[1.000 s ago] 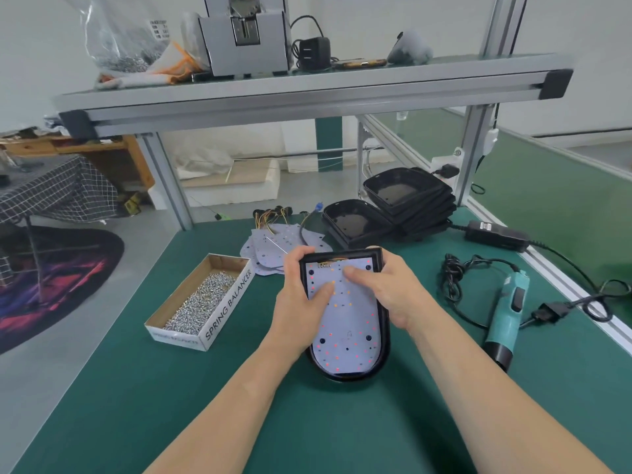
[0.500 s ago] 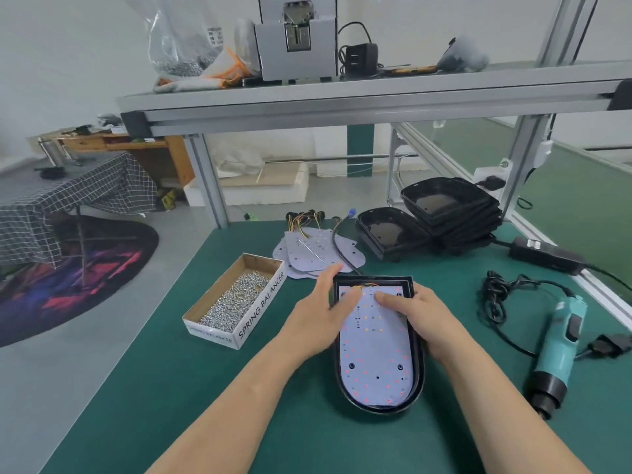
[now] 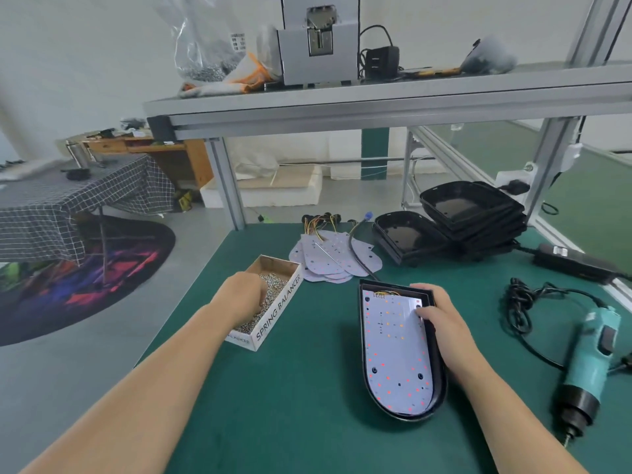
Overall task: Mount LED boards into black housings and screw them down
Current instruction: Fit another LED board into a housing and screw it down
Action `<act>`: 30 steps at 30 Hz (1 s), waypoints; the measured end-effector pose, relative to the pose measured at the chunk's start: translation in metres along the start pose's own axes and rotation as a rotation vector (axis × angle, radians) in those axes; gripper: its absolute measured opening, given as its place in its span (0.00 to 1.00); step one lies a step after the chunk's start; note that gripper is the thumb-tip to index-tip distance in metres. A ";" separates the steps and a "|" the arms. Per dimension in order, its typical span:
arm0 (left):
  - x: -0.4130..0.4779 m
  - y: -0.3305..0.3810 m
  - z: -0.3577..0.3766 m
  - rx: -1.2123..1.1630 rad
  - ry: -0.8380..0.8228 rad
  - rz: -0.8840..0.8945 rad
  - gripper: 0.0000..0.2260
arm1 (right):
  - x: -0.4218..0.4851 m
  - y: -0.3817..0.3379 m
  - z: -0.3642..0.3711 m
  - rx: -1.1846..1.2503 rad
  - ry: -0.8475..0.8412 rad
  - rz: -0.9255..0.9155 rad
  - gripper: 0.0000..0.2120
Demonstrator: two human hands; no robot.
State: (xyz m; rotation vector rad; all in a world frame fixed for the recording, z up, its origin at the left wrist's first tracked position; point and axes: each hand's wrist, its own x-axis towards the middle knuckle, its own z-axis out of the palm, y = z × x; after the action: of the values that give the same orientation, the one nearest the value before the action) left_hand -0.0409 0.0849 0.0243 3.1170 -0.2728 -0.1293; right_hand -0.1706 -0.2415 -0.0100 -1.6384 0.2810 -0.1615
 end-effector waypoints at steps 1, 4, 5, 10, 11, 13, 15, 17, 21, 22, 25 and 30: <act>0.000 -0.002 0.002 -0.015 0.004 0.023 0.11 | 0.001 0.001 0.001 -0.013 -0.003 -0.005 0.18; -0.002 -0.008 0.002 -0.093 0.008 0.042 0.14 | 0.001 0.004 0.006 -0.032 0.004 -0.016 0.20; -0.002 -0.010 0.002 -0.135 0.026 0.024 0.15 | 0.001 0.004 0.007 -0.024 0.016 -0.021 0.21; -0.002 -0.024 0.001 -0.768 0.144 -0.250 0.09 | 0.000 0.005 0.008 -0.055 0.087 -0.031 0.23; -0.002 -0.026 0.002 -0.912 0.133 -0.295 0.08 | 0.000 0.006 0.008 -0.060 0.098 -0.036 0.24; -0.001 -0.031 0.006 -1.122 0.121 -0.347 0.06 | -0.001 0.008 0.007 -0.064 0.117 -0.043 0.26; 0.000 -0.033 0.009 -1.207 0.132 -0.378 0.04 | -0.002 0.009 0.005 -0.084 0.119 -0.056 0.28; 0.001 -0.035 0.010 -1.256 0.149 -0.399 0.03 | -0.004 0.010 0.003 -0.132 0.094 -0.071 0.30; 0.003 -0.032 0.012 -1.253 0.185 -0.413 0.03 | -0.011 0.009 0.003 -0.258 0.058 -0.121 0.33; 0.004 -0.031 0.012 -1.248 0.186 -0.409 0.03 | -0.013 0.008 0.004 -0.297 0.051 -0.141 0.32; 0.002 -0.026 0.010 -1.272 0.162 -0.393 0.02 | -0.016 0.005 0.006 -0.351 0.042 -0.164 0.30; 0.002 -0.021 0.008 -0.964 0.130 -0.318 0.07 | -0.017 0.001 0.005 -0.451 0.100 -0.146 0.30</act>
State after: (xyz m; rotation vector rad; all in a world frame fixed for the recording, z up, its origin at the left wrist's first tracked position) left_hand -0.0363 0.1053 0.0154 2.1668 0.2329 -0.0372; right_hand -0.1858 -0.2322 -0.0101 -2.1033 0.2874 -0.3079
